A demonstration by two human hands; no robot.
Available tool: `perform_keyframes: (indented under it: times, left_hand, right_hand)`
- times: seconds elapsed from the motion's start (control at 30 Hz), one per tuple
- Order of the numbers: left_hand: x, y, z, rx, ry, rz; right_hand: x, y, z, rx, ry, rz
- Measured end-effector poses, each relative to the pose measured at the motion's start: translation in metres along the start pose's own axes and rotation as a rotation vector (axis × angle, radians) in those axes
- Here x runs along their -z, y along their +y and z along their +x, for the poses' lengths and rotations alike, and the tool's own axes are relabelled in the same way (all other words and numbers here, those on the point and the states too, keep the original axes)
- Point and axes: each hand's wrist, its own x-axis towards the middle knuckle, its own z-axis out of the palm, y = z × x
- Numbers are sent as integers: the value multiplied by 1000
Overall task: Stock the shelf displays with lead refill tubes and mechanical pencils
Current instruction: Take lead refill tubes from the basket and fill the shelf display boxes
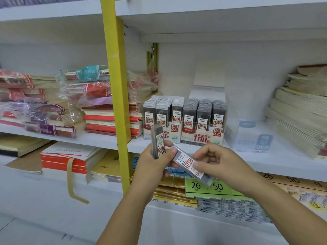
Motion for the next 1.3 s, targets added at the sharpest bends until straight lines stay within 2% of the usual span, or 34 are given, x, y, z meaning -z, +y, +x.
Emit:
perform_keyframes:
  times: [0.07,0.17,0.2,0.37,0.47,0.53,0.63,0.8,0.9,0.97,1.03,1.13,1.2,1.3]
  left_hand:
    - [-3,1,0,-11,-10,15]
    - [-8,4,0,22,-58,13]
    - [-9,5,0,42,-79,-7]
    - [-5,11,2,107,-127,-115]
    - [-2,9,2,94,-124,-129]
    - [-2,8,3,100,-112,-157]
    - [-1,7,3,106,-92,-190]
    - [-1,8,3,81,-106,-149]
    - [-2,7,2,70,-124,-106]
    - [-3,7,1,67,-138,-102]
    - [-4,9,-1,65,-154,-108]
    - [-8,10,-4,72,-189,-123]
    - [-10,12,-7,82,-230,-126]
    - [-16,13,-12,95,-297,-116]
  right_hand:
    - [-4,-4,2,31,19,-12]
    - [-2,-13,3,25,-71,-55]
    - [3,-17,3,32,-47,-67]
    - [38,-49,18,293,377,43]
    - [50,-64,33,471,490,-200]
    - [54,-67,43,514,511,-415]
    - [53,-62,55,460,465,-608]
    - [51,-44,64,346,405,-589]
    - [50,-32,67,318,462,-821]
    - [48,-26,66,277,508,-875]
    - [43,-22,61,284,577,-867]
    - [28,-18,41,421,660,-718]
    - [14,-18,30,402,517,-474]
    - [-2,-20,22,226,195,-51]
